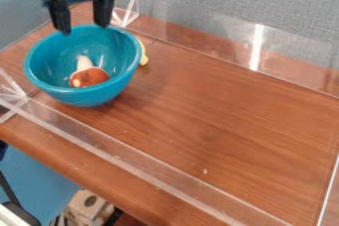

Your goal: Put the mushroom in the blue bowl

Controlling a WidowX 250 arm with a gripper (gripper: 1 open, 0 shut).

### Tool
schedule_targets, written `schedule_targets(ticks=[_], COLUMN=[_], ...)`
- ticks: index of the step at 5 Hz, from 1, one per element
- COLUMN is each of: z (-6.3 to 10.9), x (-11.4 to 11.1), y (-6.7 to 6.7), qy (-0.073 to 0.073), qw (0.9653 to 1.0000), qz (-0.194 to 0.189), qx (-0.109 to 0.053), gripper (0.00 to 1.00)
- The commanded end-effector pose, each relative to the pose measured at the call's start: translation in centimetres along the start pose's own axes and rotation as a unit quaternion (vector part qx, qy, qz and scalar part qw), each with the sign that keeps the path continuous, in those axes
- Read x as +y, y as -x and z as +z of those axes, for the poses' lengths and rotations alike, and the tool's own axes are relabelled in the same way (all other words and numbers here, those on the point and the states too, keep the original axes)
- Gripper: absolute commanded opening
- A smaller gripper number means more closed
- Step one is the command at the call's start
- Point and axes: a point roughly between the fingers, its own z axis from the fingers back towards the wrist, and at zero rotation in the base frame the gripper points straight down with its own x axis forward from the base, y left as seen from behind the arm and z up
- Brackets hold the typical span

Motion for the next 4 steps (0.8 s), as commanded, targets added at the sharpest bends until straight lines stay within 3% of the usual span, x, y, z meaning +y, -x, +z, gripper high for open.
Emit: schedule_targets(ticks=[1,2,4], z=[4.0,4.4,5.5], x=[0.7,0.8,0.7], y=[0.4,1.5,2.7], qy=[0.047,0.054,0.04], qw=[0.9966,0.9878,0.9793], qz=[-0.05,-0.128,-0.176], qx=[-0.046,-0.07,-0.091], gripper=[1.0,1.0,1.0])
